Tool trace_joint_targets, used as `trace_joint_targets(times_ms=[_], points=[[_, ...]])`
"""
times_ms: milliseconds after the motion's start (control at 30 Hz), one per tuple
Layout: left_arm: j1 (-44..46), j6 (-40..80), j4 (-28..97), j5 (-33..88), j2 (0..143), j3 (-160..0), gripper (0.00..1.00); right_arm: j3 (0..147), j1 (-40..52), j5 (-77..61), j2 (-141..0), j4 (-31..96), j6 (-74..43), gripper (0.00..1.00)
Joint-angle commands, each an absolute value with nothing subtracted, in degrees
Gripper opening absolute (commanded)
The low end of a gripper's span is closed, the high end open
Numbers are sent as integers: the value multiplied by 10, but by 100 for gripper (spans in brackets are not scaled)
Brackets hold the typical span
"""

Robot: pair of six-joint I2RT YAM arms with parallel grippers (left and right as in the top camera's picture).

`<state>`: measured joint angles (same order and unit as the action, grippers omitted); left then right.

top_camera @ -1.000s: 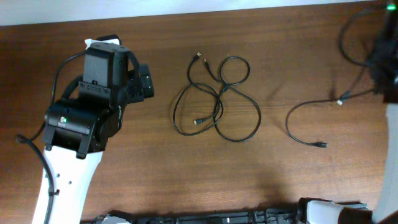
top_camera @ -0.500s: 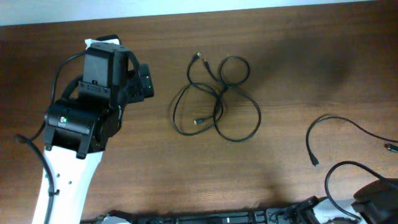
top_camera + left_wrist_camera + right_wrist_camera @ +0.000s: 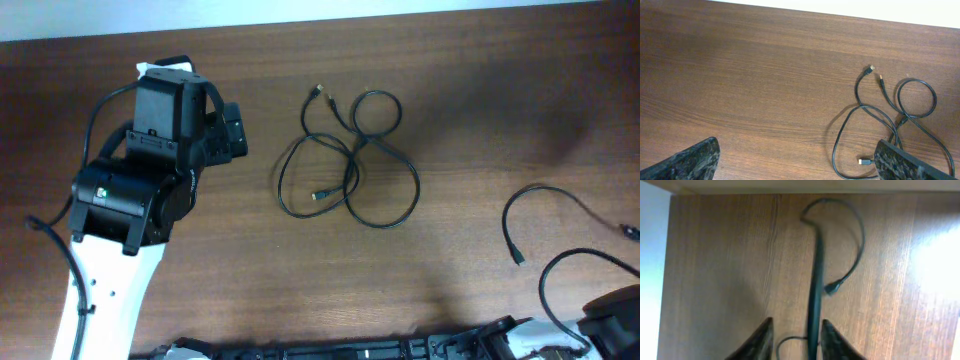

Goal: Untangle cables

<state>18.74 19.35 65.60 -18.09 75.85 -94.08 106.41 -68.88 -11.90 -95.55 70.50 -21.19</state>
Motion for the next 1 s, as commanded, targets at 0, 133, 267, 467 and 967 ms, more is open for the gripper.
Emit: trace_joint_targets(times_ms=[0, 133, 267, 467, 967], points=[[187, 201, 656, -189, 752, -947, 99, 1059, -690, -123, -969, 713, -215, 84], [187, 201, 657, -189, 752, -947, 99, 1059, -690, -123, -972, 727, -215, 93], [187, 201, 657, -189, 752, -947, 99, 1057, -689, -123, -972, 741, -215, 94], [187, 201, 657, -189, 752, -947, 99, 1034, -637, -122, -972, 739, -186, 93], [187, 201, 657, -189, 752, -947, 99, 899, -486, -134, -972, 711, -134, 93]])
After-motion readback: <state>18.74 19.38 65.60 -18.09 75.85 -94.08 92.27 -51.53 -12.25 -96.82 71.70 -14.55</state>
